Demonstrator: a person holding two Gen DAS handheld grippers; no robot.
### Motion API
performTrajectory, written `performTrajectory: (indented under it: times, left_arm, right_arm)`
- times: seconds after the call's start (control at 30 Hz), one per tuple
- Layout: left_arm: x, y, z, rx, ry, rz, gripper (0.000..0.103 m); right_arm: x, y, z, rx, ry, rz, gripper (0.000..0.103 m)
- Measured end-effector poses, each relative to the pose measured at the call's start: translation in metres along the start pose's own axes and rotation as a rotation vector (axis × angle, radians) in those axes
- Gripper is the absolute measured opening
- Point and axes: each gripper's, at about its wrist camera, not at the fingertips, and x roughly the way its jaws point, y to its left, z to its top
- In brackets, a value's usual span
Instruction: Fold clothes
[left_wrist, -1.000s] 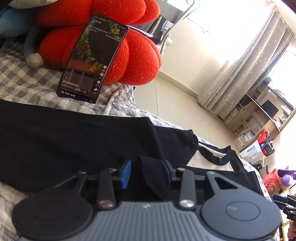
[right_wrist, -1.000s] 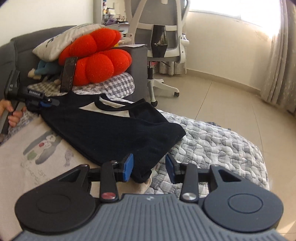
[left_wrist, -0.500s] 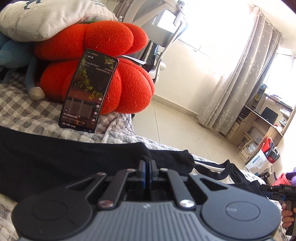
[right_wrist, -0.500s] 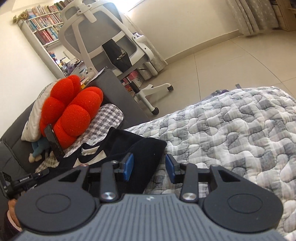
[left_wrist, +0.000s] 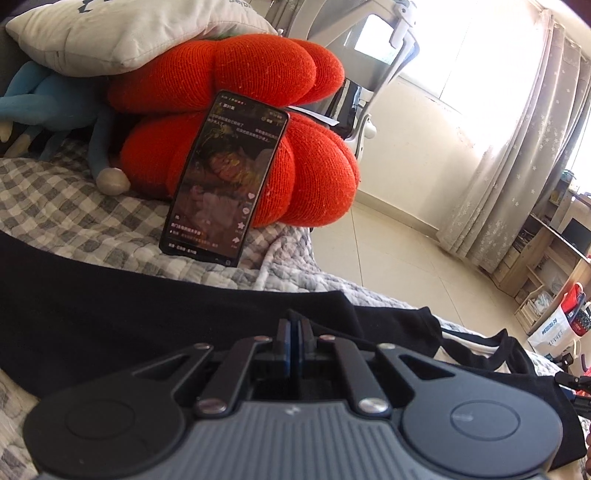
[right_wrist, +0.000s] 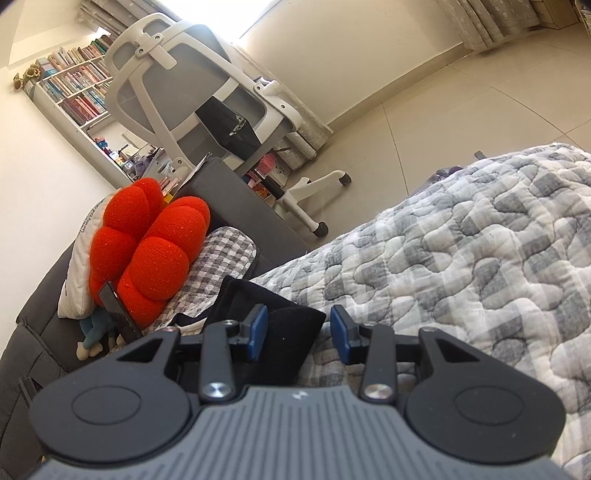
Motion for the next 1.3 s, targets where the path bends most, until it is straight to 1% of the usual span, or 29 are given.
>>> performTrajectory:
  times: [0.03,0.07,0.27,0.33,0.47,0.53,0.57,0.6,0.63,0.67,0.73,0.77,0.8,0.83,0.87,0.9,0.93,1.0,1.03,1.1,1.17,1.23,1.3]
  left_arm:
    - [0.002,0.000,-0.001,0.001,0.005,0.004,0.003]
    - [0.003,-0.001,-0.002,0.002,0.008,0.007,0.003]
    - [-0.002,-0.002,0.000,0.000,-0.015,-0.009,0.003]
    - [0.001,-0.003,-0.001,0.008,-0.009,-0.008,0.003]
    - [0.010,-0.005,-0.004,0.027,0.024,-0.006,0.004]
    - [0.013,-0.003,-0.004,0.025,0.035,-0.012,0.004]
    - [0.013,-0.002,-0.004,0.022,0.038,-0.017,0.004]
    - [0.013,0.000,-0.004,0.017,0.041,-0.023,0.005]
    - [0.012,0.001,-0.003,0.009,0.045,-0.031,0.006]
    - [0.010,0.002,-0.002,0.002,0.052,-0.039,0.009]
    - [0.005,0.003,-0.001,-0.012,0.073,-0.063,0.024]
    - [0.001,0.004,-0.001,-0.016,0.083,-0.074,0.028]
    - [-0.003,0.004,-0.001,-0.018,0.093,-0.078,0.034]
    - [-0.008,0.005,-0.001,-0.020,0.102,-0.083,0.036]
    - [-0.013,0.005,-0.002,-0.021,0.110,-0.089,0.037]
    - [-0.018,0.006,-0.003,-0.025,0.117,-0.094,0.038]
    - [-0.022,0.007,-0.004,-0.029,0.125,-0.097,0.039]
    - [-0.027,0.010,-0.006,-0.044,0.143,-0.100,0.039]
    - [-0.028,0.012,-0.008,-0.051,0.153,-0.104,0.036]
    - [-0.029,0.012,-0.012,-0.051,0.163,-0.107,0.036]
    - [-0.031,0.009,-0.017,-0.034,0.159,-0.097,0.029]
    - [-0.032,0.005,-0.021,-0.011,0.151,-0.080,0.020]
    - [-0.033,0.002,-0.023,0.006,0.142,-0.064,0.019]
  right_arm:
    - [0.002,0.001,0.000,-0.004,0.003,-0.007,0.025]
    - [0.003,0.002,0.000,-0.014,0.001,-0.015,0.007]
    - [-0.007,0.020,0.006,-0.128,-0.103,-0.056,0.006]
    - [-0.002,0.023,0.009,-0.155,-0.102,-0.075,0.006]
    - [0.017,0.019,0.007,-0.185,-0.067,-0.155,0.006]
    - [0.024,0.015,0.004,-0.182,-0.044,-0.177,0.007]
    - [0.024,0.014,0.005,-0.178,-0.037,-0.177,0.008]
    - [0.021,0.016,0.006,-0.174,-0.035,-0.177,0.013]
    - [0.019,0.018,0.005,-0.179,-0.029,-0.182,0.013]
    - [0.015,0.020,0.004,-0.190,-0.022,-0.186,0.016]
    - [0.008,0.026,-0.001,-0.217,-0.007,-0.193,0.017]
    - [0.002,0.030,-0.005,-0.235,-0.003,-0.191,0.019]
    - [-0.004,0.032,-0.009,-0.251,-0.002,-0.187,0.022]
    - [-0.010,0.036,-0.013,-0.266,-0.004,-0.185,0.024]
    - [-0.016,0.039,-0.018,-0.281,-0.008,-0.184,0.033]
    - [-0.024,0.042,-0.024,-0.298,-0.011,-0.182,0.039]
    - [-0.030,0.044,-0.029,-0.315,-0.013,-0.176,0.039]
    - [-0.042,0.051,-0.039,-0.354,-0.015,-0.170,0.039]
    - [-0.048,0.054,-0.044,-0.377,-0.015,-0.167,0.039]
    - [-0.058,0.061,-0.054,-0.421,-0.018,-0.165,0.039]
    - [-0.066,0.067,-0.064,-0.466,-0.018,-0.170,0.039]
    - [-0.071,0.073,-0.074,-0.529,-0.011,-0.181,0.039]
    - [-0.070,0.077,-0.083,-0.599,0.011,-0.196,0.039]
